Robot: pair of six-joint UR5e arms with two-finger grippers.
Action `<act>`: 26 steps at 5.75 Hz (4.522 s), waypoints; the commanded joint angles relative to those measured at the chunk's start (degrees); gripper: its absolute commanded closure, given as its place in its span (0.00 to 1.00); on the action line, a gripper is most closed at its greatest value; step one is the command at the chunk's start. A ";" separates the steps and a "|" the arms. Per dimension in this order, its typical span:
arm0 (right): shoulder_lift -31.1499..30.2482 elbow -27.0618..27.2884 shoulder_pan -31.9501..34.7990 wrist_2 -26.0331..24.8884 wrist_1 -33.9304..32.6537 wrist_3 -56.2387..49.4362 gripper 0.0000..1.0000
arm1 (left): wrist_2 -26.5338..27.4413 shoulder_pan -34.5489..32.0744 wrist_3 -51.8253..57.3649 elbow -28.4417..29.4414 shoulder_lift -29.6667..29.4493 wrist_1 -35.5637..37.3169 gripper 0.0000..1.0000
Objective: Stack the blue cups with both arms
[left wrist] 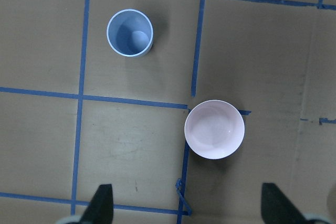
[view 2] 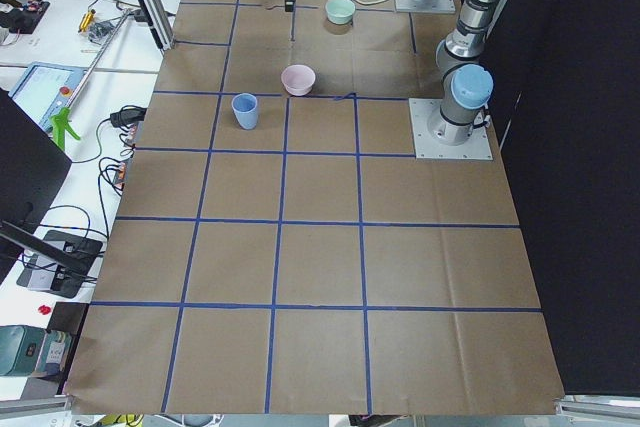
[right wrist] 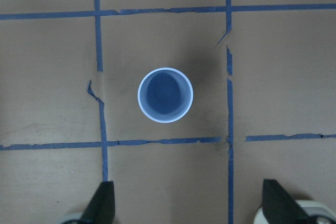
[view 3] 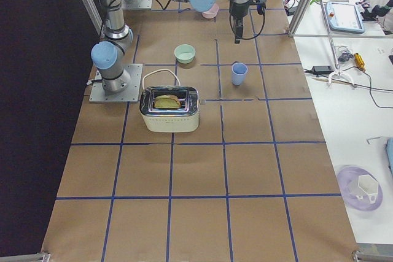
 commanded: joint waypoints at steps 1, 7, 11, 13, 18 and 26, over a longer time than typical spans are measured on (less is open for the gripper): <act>5.23 0.96 -1.34 -0.07 -6.06 -3.78 0.00 | -0.25 2.41 4.69 -0.32 -4.40 2.65 0.01; 11.42 13.80 -1.08 1.67 -24.20 -4.24 0.00 | -0.16 2.94 9.46 -5.39 -24.62 30.11 0.01; 13.70 14.06 -1.16 2.22 -25.08 -4.33 0.15 | 0.28 2.85 9.98 -7.80 -28.78 36.34 0.68; 13.53 14.15 -1.16 2.13 -25.00 -3.81 0.79 | 0.11 2.59 9.20 -7.80 -28.07 36.25 0.98; 6.36 4.01 -0.81 1.77 -9.98 -1.69 0.93 | 0.37 -14.76 -6.54 -1.84 -27.27 35.90 0.99; 4.82 -10.11 -0.55 0.19 13.42 2.61 0.92 | -1.39 -25.27 -2.40 0.38 -34.05 41.79 0.01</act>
